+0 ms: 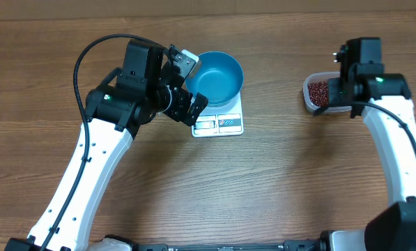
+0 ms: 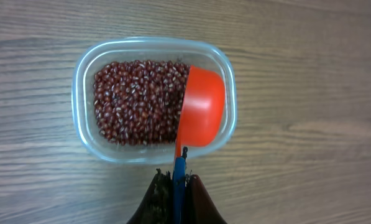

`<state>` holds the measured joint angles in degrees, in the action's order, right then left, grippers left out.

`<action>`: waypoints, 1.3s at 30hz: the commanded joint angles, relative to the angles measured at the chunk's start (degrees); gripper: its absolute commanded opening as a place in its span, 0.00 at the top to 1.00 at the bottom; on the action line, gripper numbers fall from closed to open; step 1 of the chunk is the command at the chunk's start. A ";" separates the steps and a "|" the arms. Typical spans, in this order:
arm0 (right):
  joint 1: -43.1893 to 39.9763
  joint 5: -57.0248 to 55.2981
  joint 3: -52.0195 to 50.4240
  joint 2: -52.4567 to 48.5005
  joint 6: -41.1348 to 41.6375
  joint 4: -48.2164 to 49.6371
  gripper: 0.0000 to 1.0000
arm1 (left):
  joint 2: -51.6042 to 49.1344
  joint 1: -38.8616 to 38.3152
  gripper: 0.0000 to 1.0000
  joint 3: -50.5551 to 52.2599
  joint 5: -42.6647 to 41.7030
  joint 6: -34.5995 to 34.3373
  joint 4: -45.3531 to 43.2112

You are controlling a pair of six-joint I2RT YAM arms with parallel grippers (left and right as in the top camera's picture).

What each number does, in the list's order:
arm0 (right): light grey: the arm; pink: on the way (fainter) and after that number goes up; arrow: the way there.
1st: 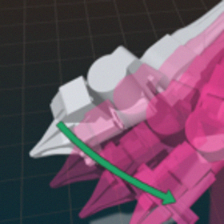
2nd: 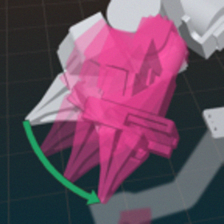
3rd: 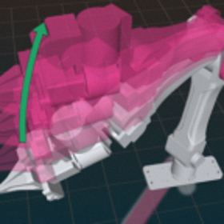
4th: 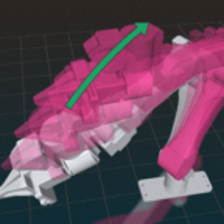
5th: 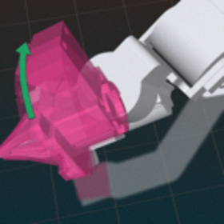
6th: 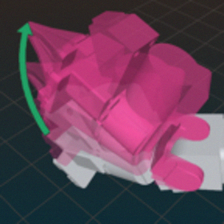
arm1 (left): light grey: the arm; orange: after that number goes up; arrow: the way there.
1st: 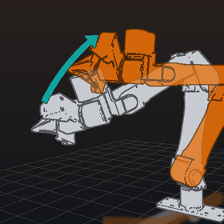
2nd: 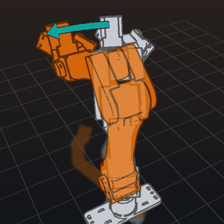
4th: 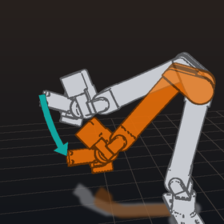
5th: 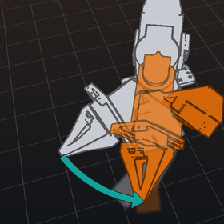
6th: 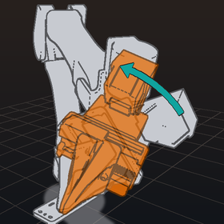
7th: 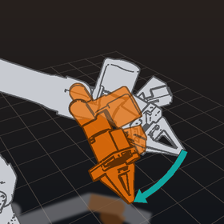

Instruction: Scoop item into bowl and weigh 150g on scale

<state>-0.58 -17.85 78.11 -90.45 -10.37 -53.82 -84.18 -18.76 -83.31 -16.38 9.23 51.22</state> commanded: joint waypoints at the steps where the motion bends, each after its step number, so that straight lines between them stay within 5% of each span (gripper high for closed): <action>1: 1.38 -5.18 2.34 -2.51 -3.21 1.62 0.96 | 1.36 -0.17 0.00 -0.85 -1.05 1.07 -0.07; 17: 1.49 -7.61 2.34 -12.24 -3.61 3.37 0.96 | 1.36 -0.17 0.00 -0.85 -1.05 1.07 -0.07; 39: -5.38 23.28 2.34 -12.44 -3.41 2.67 0.96 | 1.36 -0.17 0.00 -0.85 -1.05 1.07 -0.07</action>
<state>-4.67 -3.29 79.20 -102.19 -13.93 -50.48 -84.18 -18.76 -83.31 -16.40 9.23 51.22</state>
